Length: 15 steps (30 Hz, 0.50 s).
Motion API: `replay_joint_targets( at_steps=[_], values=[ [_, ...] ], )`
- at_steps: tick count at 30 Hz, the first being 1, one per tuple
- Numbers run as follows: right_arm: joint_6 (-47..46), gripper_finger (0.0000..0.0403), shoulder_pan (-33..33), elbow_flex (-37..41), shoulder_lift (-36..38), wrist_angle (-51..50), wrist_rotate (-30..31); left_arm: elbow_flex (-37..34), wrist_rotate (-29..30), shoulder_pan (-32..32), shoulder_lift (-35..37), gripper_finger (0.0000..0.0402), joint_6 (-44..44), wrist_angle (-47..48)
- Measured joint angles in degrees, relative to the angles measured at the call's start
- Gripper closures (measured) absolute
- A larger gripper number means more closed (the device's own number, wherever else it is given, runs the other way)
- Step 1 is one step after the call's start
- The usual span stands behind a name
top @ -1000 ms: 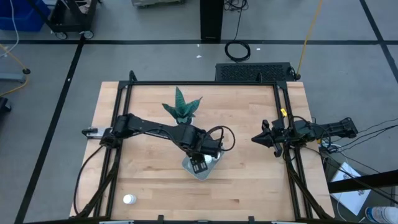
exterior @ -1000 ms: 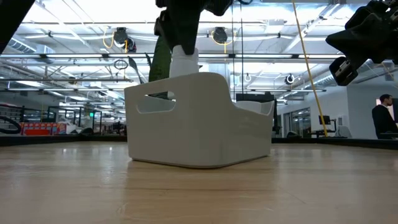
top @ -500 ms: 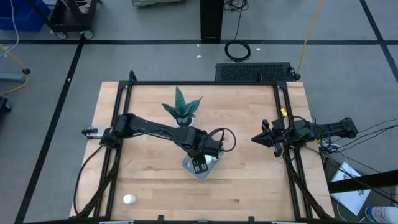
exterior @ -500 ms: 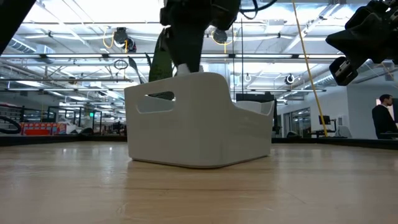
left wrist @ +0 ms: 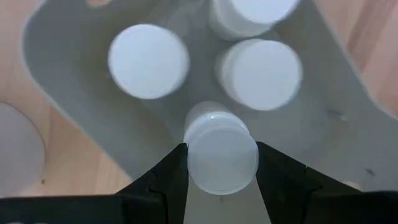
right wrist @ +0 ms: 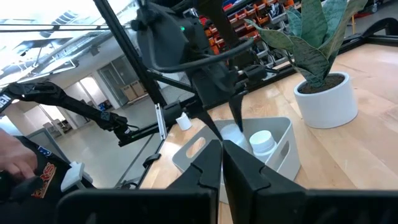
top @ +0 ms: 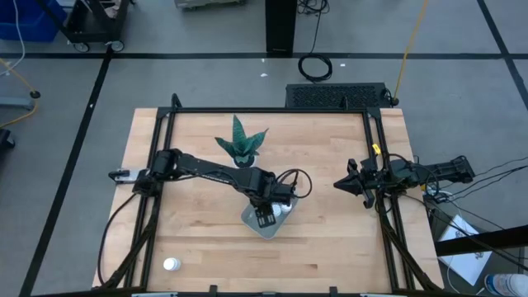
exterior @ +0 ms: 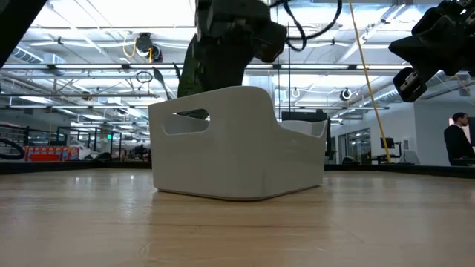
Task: Pick and place pill bottles into a basket
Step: Put the white medicine bottle into the gray bin
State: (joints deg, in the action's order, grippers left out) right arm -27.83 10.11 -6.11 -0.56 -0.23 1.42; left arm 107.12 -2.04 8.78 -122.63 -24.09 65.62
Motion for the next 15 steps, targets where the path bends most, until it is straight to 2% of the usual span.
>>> replay_joint_targets(
  at_steps=[10,15],
  values=[
    [0.0,0.0394,0.0,0.0,0.0,0.0,0.0,-2.6,0.6,-2.3,0.0,0.0228,2.0,-3.1],
    [0.0,0.0394,0.0,0.0,0.0,0.0,0.0,-3.6,-0.1,-2.8,0.0,0.0237,2.0,-3.0]
  ],
)
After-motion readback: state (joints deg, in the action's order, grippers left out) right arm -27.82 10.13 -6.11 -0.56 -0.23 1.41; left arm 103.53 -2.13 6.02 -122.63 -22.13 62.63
